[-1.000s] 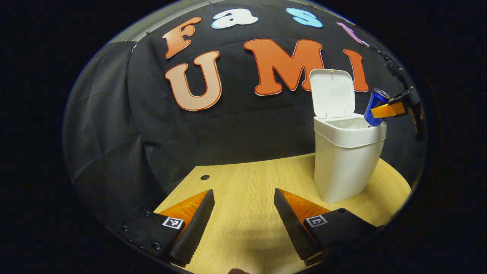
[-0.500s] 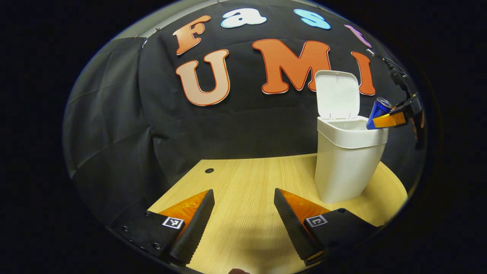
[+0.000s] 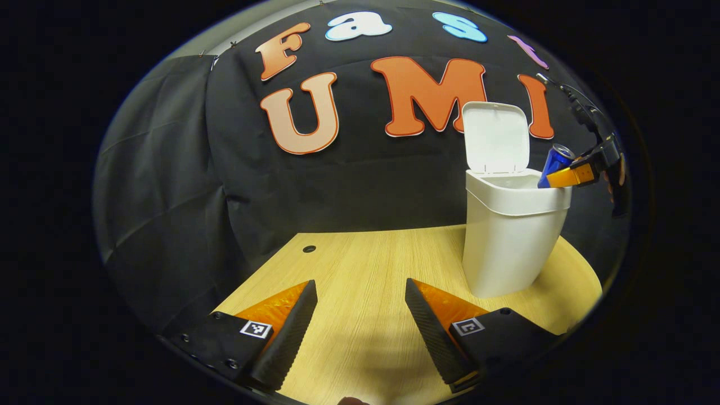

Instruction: Press the lid of the desktop garbage bin to open it, pick up the crumpled paper on the desktop and throw it into the bin, then pick up the pop can on the desktop and drop it into the bin, and finally close the garbage bin lid.

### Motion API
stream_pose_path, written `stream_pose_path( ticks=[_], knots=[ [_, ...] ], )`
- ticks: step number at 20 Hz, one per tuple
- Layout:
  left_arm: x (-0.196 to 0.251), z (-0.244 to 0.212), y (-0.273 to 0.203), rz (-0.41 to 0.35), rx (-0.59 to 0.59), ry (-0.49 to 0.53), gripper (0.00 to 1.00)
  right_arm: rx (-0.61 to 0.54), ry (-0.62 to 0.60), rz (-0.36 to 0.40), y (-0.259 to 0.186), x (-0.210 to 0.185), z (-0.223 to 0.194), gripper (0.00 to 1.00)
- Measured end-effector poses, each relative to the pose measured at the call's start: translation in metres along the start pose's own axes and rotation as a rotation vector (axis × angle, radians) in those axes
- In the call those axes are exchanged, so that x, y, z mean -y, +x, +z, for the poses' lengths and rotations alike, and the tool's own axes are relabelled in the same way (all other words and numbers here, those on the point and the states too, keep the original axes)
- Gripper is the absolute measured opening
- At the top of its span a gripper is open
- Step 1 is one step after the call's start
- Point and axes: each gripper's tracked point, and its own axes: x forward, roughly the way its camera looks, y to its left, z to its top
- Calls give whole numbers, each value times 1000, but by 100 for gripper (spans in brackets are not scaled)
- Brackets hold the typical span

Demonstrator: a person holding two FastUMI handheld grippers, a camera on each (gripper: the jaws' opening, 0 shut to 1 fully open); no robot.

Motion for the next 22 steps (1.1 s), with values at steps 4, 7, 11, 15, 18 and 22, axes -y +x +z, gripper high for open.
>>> stream_pose_path(
  ticks=[4,7,11,15,18,22],
  knots=[
    [4,0,17,-32,-15,-14,100,-3,-11,-16,-5,1,1,81],
    [5,2,22,-60,-13,-3,100,-11,-5,-35,-6,3,0,81],
    [4,0,31,-78,-19,-6,100,-23,2,-52,-4,4,-1,82],
    [-5,-2,39,-71,-29,-11,100,-35,16,-56,0,4,-1,82],
    [-6,-3,42,-72,-37,-19,100,-42,30,-54,1,4,-2,83],
    [-7,-2,43,-77,-39,-16,100,-44,23,-59,4,5,-1,87]
  ],
)
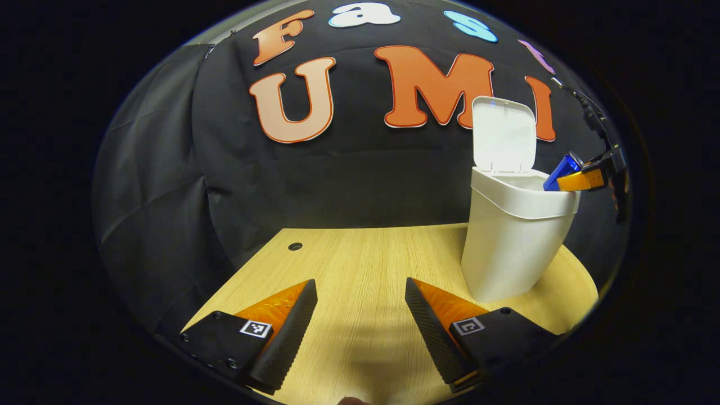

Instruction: Press the lid of the desktop garbage bin to open it, pick up the crumpled paper on the desktop and throw it into the bin, then pick up the pop can on the desktop and drop it into the bin, and finally close the garbage bin lid.

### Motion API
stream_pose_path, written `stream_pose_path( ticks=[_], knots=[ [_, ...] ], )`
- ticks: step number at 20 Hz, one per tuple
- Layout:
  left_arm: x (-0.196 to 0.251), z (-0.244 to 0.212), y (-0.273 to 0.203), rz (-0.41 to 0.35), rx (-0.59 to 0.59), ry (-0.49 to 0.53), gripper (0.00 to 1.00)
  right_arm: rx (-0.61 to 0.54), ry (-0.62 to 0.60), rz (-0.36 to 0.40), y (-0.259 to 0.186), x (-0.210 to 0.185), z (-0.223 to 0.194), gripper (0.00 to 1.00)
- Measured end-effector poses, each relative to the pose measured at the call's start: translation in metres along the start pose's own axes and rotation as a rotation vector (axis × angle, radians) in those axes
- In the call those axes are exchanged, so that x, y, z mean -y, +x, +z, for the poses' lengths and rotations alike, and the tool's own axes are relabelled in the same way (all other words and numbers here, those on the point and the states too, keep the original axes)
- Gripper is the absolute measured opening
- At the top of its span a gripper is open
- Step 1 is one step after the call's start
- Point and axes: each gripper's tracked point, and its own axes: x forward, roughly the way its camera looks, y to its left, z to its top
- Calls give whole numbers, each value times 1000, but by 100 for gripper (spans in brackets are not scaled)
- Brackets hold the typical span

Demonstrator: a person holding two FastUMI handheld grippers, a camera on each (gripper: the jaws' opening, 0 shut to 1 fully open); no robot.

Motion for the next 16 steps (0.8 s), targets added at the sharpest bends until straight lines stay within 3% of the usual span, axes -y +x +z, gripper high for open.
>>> stream_pose_path(
  ticks=[9,16],
  knots=[
    [-6,-2,-3,16,-1,-8,100,24,-37,1,-1,-2,12,88],
    [-12,0,-6,27,11,-8,100,122,-43,-17,-5,2,62,88]
  ],
)
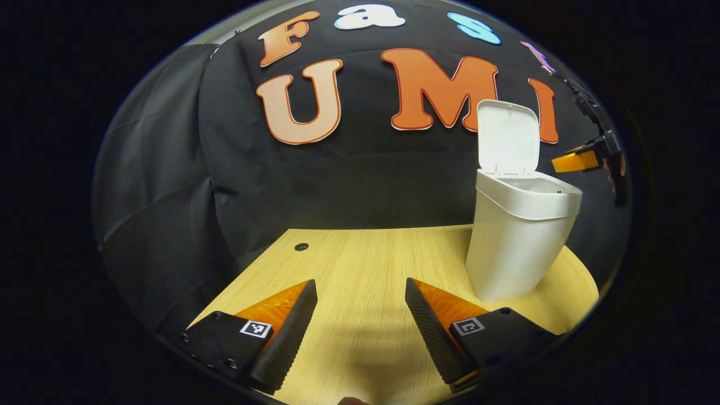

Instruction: Press the lid of the desktop garbage bin to open it, pick up the crumpled paper on the desktop and throw it into the bin, then pick up the pop can on the desktop and drop it into the bin, and finally close the garbage bin lid.

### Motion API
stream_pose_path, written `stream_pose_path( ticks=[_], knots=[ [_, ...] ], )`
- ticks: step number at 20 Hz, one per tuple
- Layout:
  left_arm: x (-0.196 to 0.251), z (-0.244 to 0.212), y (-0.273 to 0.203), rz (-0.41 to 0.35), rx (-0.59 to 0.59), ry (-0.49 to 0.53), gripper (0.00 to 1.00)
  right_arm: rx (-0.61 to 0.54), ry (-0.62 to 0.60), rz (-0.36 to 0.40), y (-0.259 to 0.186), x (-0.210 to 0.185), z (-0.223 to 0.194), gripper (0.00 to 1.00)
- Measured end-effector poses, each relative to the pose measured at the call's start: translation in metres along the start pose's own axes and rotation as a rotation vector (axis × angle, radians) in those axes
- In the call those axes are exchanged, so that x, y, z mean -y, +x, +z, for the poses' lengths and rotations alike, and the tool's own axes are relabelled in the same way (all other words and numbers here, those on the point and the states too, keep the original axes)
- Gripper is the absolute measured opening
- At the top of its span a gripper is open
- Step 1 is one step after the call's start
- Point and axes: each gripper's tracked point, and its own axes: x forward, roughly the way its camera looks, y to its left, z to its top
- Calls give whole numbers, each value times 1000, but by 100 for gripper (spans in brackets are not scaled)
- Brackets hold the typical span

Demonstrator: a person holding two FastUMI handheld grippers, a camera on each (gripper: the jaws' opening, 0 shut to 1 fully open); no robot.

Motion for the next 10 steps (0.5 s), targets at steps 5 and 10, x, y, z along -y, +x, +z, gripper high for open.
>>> stream_pose_path(
  ticks=[5,10],
  knots=[
    [-7,-1,-2,11,-1,-4,100,85,-21,-19,3,6,42,88],
    [-15,-3,-3,22,-4,-8,100,154,-30,-54,10,18,72,88]
  ],
)
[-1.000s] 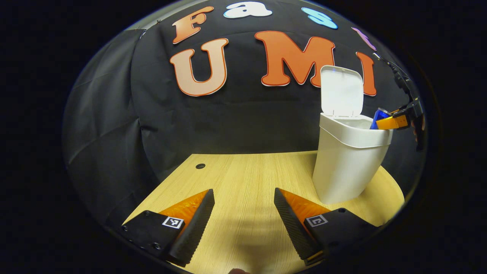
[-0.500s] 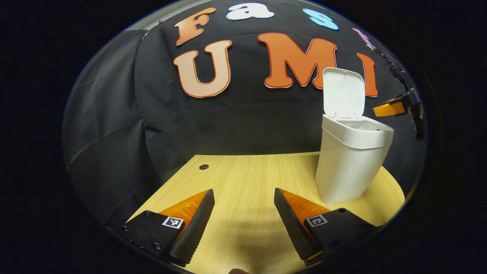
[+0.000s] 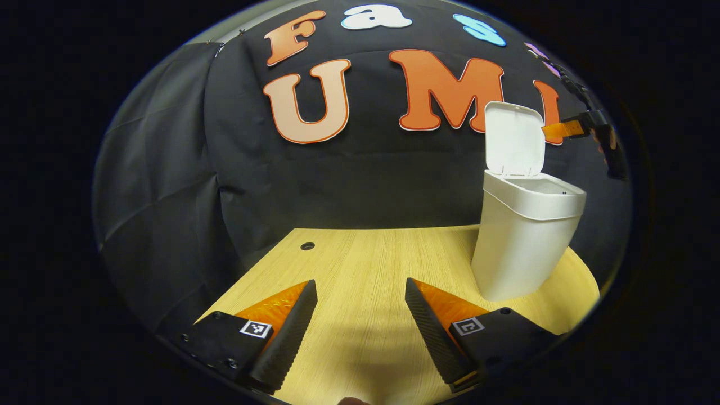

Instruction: Press the lid of the desktop garbage bin to open it, pick up the crumpled paper on the desktop and throw it into the bin, then pick up the pop can on the desktop and drop it into the bin, and finally close the garbage bin lid.

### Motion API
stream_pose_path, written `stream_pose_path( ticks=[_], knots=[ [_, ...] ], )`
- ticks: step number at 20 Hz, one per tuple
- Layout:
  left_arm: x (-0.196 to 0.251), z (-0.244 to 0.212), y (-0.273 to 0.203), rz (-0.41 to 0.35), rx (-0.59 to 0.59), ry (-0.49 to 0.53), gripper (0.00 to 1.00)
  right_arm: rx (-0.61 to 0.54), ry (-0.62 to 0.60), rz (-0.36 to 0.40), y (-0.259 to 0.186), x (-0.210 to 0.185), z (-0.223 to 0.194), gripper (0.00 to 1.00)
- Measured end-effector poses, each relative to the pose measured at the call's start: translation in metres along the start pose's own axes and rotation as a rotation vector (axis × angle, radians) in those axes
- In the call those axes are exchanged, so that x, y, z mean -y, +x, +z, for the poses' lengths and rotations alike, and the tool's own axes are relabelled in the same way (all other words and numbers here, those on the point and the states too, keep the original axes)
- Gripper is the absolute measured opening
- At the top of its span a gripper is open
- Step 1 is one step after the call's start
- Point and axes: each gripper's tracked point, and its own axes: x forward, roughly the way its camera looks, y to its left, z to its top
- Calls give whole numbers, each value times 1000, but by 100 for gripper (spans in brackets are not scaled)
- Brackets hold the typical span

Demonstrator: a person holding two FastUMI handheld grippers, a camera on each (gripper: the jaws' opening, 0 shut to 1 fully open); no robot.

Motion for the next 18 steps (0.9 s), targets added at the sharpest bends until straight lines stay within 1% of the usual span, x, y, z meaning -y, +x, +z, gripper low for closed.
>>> stream_pose_path(
  ticks=[9,15,18],
  knots=[
    [-15,-6,5,17,-12,-11,100,97,57,-49,16,23,45,88],
    [-18,-10,10,17,-23,-16,100,159,139,-43,24,25,65,88],
    [-19,-12,14,17,-32,-23,100,175,207,-19,30,20,69,87]
  ],
)
